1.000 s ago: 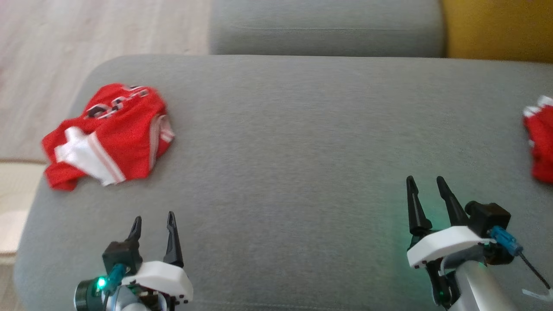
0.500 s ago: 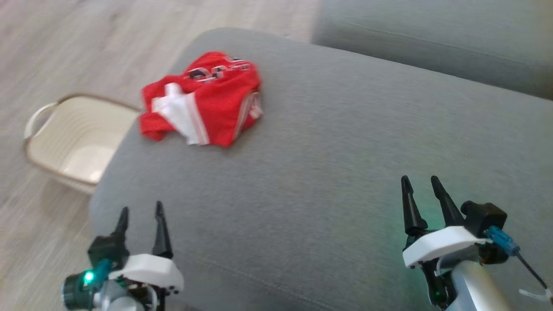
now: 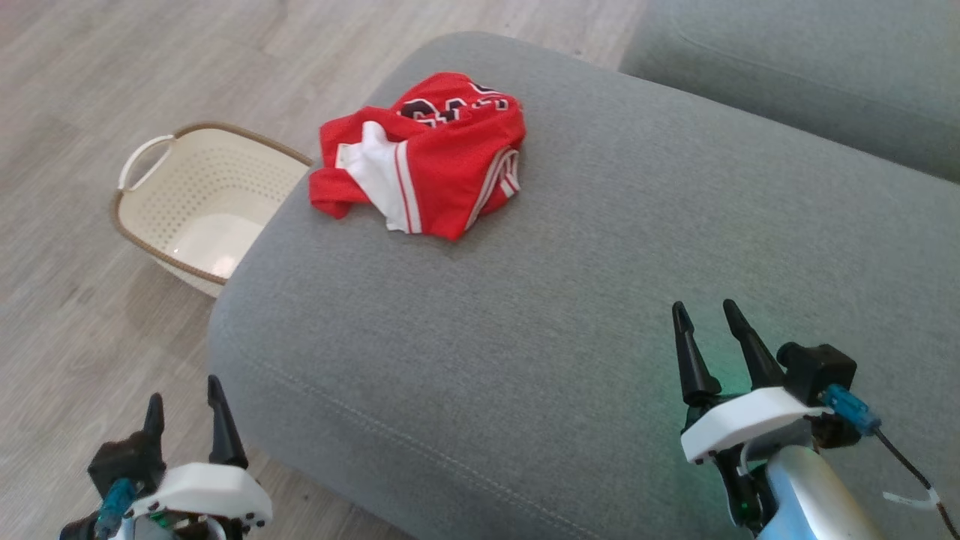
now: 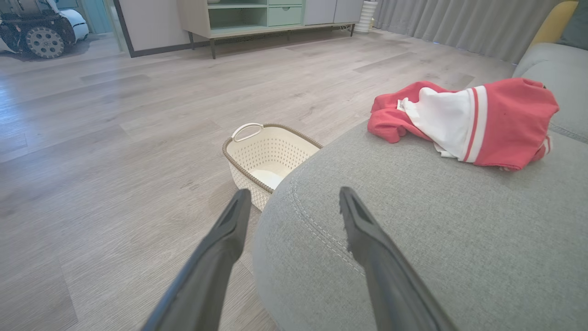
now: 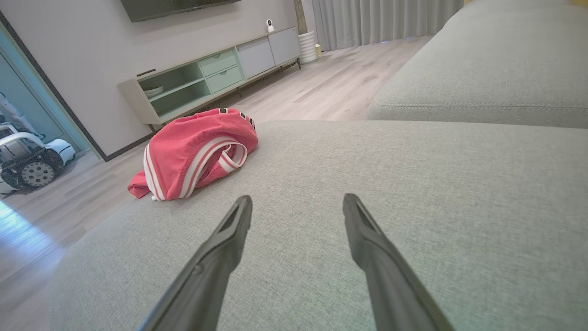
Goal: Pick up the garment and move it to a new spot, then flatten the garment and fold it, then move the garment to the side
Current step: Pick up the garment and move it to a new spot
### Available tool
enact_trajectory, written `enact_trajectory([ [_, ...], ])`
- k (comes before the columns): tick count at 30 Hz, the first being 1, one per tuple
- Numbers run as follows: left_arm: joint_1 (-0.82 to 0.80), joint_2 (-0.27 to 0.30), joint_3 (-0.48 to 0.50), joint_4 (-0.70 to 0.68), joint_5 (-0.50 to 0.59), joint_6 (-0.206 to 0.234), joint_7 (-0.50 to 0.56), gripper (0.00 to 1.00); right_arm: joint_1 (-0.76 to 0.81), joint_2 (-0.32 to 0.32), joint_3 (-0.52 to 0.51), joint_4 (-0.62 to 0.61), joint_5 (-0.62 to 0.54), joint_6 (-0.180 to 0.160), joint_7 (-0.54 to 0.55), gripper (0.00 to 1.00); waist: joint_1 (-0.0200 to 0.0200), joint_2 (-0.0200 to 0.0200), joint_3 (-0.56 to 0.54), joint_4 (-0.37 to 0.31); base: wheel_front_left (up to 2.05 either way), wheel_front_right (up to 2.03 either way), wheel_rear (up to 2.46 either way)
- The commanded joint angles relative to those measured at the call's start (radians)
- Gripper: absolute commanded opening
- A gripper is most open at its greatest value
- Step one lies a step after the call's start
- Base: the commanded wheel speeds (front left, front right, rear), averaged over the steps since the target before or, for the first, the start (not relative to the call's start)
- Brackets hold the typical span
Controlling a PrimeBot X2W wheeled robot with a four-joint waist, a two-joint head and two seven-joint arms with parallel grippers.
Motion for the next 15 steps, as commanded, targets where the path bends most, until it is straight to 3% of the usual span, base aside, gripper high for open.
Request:
enact_trajectory([
  [1,-0.037,0.008,0.036,-0.032,-0.005,-0.003,-0.006,1.00,-0.051,-0.001,0.023,-0.027,-0.004,-0.001,-0.011,1.00,0.0000,0.0000,0.009,-0.013,0.00,0.00,0.00],
  [15,-0.280,0.018,0.144,0.114,-0.039,-0.148,-0.006,1.00,-0.135,-0.001,0.074,-0.069,-0.062,-0.001,-0.011,1.00,0.0000,0.0000,0.163,-0.159,0.00,0.00,0.00],
])
